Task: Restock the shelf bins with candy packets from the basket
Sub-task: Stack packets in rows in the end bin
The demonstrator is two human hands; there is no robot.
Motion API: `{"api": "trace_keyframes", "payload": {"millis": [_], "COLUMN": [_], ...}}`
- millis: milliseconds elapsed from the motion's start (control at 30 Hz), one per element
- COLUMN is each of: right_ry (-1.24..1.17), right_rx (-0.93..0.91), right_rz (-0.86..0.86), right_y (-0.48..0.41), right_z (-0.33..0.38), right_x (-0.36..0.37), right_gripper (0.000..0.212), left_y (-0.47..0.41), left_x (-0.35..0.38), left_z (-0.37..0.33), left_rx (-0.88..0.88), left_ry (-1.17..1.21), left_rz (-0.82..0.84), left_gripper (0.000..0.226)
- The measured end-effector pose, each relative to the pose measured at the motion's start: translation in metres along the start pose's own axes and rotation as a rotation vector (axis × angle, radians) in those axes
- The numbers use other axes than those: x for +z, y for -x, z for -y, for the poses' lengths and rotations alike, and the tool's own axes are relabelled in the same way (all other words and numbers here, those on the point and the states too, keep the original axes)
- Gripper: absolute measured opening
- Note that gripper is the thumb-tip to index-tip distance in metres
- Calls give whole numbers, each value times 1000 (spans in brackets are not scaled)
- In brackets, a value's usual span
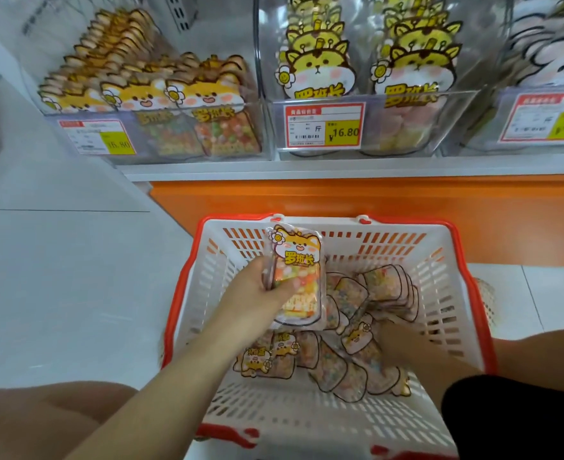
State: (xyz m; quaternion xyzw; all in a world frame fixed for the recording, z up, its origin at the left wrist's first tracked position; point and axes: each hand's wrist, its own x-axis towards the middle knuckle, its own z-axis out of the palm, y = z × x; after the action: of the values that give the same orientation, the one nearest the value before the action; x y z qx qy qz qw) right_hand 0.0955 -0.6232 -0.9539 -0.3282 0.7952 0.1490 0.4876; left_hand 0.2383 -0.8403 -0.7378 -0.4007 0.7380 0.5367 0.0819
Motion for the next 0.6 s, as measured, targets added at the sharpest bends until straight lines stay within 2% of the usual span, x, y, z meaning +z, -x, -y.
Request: {"api": "trace_keyframes", "payload": {"millis": [100,167,267,333,367,467,533,600], "right_ry": [-69,-116,-256,-395,-497,-796,-817,-818], "right_rx": [0,-32,-80,-185,-211,-272,-350,-404], "right_rz": [43,27,-45,-151,-219,-483,-637,-698], "right_y": [13,24,56,90,109,172,203,222], "right_z": [10,17,27,35,38,54,67,81], "right_x": [-12,-26,-66,-98,-113,-151,-162,-159], "right_gripper": [15,25,16,17,25,26,30,31], "left_y": [0,-1,1,2,3,10,18,27], "left_x": [-1,-1,-1,-2,-3,-5,-4,-3], "left_z": [0,0,-2,-2,-2,-3,-5,-9], "left_rx": [22,45,66,73,72,79,80,97], "left_ry": [-2,-2,13,41,61,179,293,386], "left_rz": [-16,-33,-46,-55,-62,-61,-73,-66], "left_gripper": [22,24,37,44,45,47,40,39]}}
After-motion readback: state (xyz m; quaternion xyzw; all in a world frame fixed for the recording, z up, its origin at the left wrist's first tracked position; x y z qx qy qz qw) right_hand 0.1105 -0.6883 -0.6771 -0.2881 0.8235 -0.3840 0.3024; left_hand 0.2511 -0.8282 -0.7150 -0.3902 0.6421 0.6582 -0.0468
